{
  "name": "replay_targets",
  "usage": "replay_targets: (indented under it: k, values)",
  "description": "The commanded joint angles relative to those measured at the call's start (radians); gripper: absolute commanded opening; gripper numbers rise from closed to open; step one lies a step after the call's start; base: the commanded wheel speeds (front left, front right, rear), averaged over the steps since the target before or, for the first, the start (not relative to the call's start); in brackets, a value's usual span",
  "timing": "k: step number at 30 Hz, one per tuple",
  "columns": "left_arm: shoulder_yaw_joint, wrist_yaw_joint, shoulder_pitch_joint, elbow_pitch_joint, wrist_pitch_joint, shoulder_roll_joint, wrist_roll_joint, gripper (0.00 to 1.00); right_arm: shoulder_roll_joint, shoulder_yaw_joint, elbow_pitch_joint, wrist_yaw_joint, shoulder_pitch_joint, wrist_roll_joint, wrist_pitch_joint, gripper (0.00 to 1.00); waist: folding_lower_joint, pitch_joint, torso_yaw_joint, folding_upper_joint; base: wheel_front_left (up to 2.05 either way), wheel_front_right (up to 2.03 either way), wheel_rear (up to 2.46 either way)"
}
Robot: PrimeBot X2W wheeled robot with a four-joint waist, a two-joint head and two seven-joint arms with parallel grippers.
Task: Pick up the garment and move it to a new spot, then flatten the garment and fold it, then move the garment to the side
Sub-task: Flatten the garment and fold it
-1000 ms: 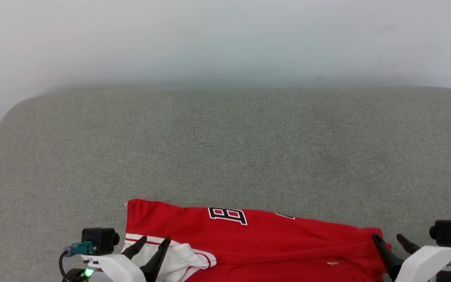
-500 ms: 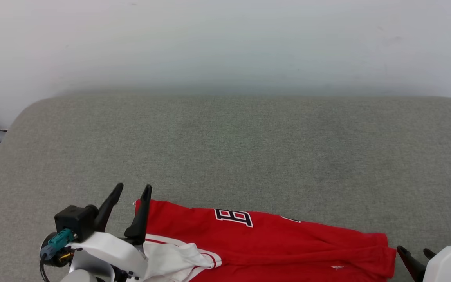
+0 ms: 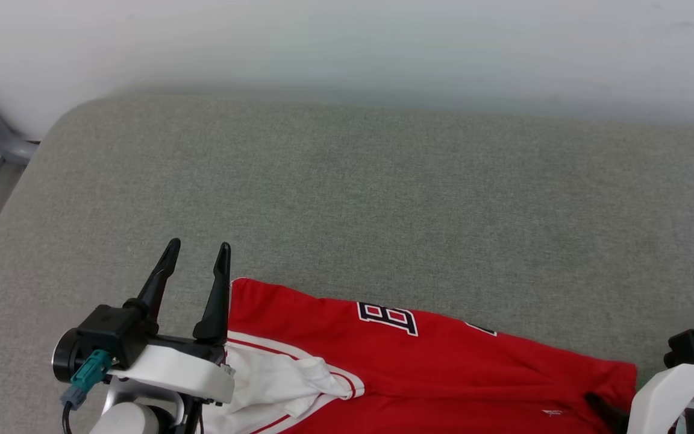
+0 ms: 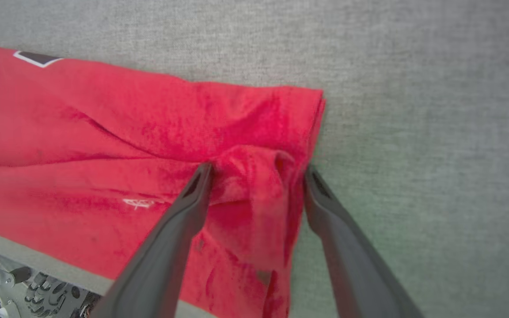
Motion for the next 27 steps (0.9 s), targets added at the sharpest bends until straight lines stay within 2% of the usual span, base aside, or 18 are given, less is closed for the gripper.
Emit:
replay_targets:
  k: [1, 6, 7, 8, 9, 14, 20, 27]
  values:
    - [0.006, -0.006, 0.01, -0.001, -0.002, -0.009, 0.007, 1.0, 0.004, 0.004, 0.007, 0.0, -0.001, 0.003, 0.01, 1.0, -0.0001, 0.01, 0.007, -0.0001, 0.0, 0.0, 0.0]
    - [0.033, -0.031, 0.021, 0.013, -0.002, -0.032, 0.043, 1.0, 0.038, 0.028, 0.049, 0.0, 0.019, 0.009, 0.084, 1.0, -0.0001, 0.024, 0.012, -0.0001, 0.0, 0.0, 0.0]
    - [0.037, -0.035, 0.022, 0.014, -0.002, -0.038, 0.05, 1.0, 0.041, 0.031, 0.055, 0.0, 0.017, 0.01, 0.093, 0.86, -0.0001, 0.026, 0.012, -0.0001, 0.0, 0.0, 0.0]
    - [0.042, -0.041, 0.021, 0.015, -0.002, -0.043, 0.054, 1.0, 0.045, 0.033, 0.058, 0.0, 0.014, 0.011, 0.095, 0.31, -0.0001, 0.027, 0.012, -0.0001, 0.0, 0.0, 0.0]
    - [0.046, -0.044, 0.022, 0.018, -0.002, -0.046, 0.06, 1.0, 0.047, 0.034, 0.06, 0.0, 0.01, 0.012, 0.097, 0.0, -0.0001, 0.026, 0.013, -0.0001, 0.0, 0.0, 0.0]
    - [0.06, -0.058, 0.037, 0.042, -0.002, -0.061, 0.085, 1.0, 0.026, 0.033, 0.055, 0.0, -0.022, 0.022, 0.08, 0.0, -0.0001, -0.005, 0.006, -0.0001, 0.0, 0.0, 0.0]
    - [0.064, -0.052, 0.066, 0.063, -0.002, -0.061, 0.113, 1.0, -0.017, 0.02, 0.026, 0.0, -0.05, 0.043, 0.055, 0.0, -0.0001, -0.059, -0.014, -0.0001, 0.0, 0.0, 0.0]
    - [0.055, -0.043, 0.104, 0.067, -0.001, -0.06, 0.124, 1.0, -0.055, -0.068, -0.005, -0.001, -0.029, 0.031, 0.087, 0.0, -0.0001, -0.104, -0.049, -0.0001, 0.0, 0.0, 0.0]
